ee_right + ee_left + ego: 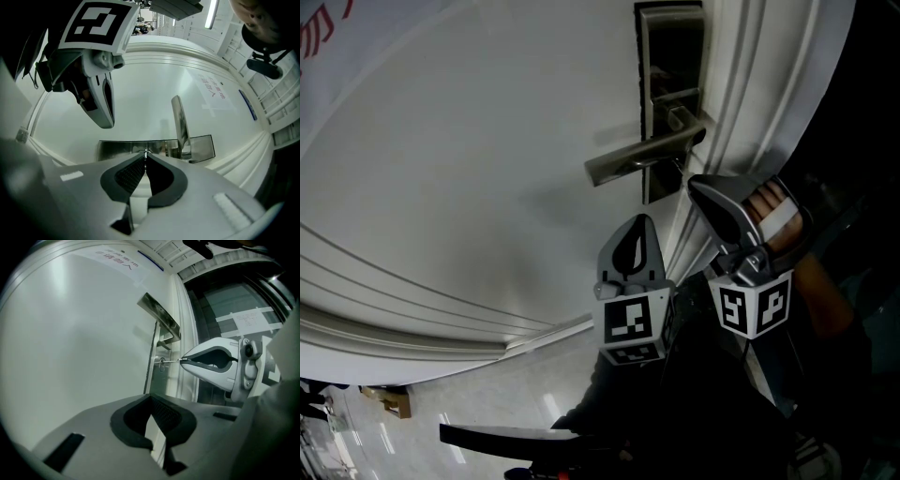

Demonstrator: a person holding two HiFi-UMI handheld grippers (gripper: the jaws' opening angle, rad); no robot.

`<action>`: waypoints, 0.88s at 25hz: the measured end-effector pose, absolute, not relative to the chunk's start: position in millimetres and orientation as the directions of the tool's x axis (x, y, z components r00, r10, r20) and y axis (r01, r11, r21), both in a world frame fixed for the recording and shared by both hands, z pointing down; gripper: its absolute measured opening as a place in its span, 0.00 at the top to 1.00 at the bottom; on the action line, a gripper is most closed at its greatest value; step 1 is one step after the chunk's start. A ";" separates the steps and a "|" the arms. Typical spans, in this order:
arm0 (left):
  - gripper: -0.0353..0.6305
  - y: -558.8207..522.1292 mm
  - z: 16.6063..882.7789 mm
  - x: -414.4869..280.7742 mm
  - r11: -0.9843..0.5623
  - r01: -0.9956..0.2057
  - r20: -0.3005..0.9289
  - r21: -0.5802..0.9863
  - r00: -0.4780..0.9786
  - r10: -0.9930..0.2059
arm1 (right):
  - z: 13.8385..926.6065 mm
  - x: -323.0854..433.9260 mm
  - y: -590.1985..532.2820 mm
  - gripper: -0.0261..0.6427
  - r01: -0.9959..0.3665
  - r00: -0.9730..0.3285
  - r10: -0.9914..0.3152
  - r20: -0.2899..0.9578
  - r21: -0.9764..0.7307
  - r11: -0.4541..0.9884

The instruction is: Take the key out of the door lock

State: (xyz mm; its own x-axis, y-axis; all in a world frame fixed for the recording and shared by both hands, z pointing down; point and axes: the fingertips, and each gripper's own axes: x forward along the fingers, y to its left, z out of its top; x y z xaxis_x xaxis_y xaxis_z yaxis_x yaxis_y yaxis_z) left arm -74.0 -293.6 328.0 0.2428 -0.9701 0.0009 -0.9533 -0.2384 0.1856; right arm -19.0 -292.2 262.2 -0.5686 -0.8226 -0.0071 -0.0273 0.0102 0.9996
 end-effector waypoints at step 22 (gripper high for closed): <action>0.95 -292.3 327.9 -73.7 -0.233 -0.956 0.003 0.179 0.238 -0.971 | 263.6 -17.8 -291.2 0.94 -0.024 -0.569 -0.823 -0.011 1.000 0.003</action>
State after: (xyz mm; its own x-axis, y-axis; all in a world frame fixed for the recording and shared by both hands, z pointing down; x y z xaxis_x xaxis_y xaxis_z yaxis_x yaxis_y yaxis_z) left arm -73.7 -292.3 327.9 0.2377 -0.9713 0.0027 -0.9558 -0.2334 0.1790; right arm -17.8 -291.2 263.6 -0.5685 -0.8226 -0.0112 -0.0240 0.0030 0.9997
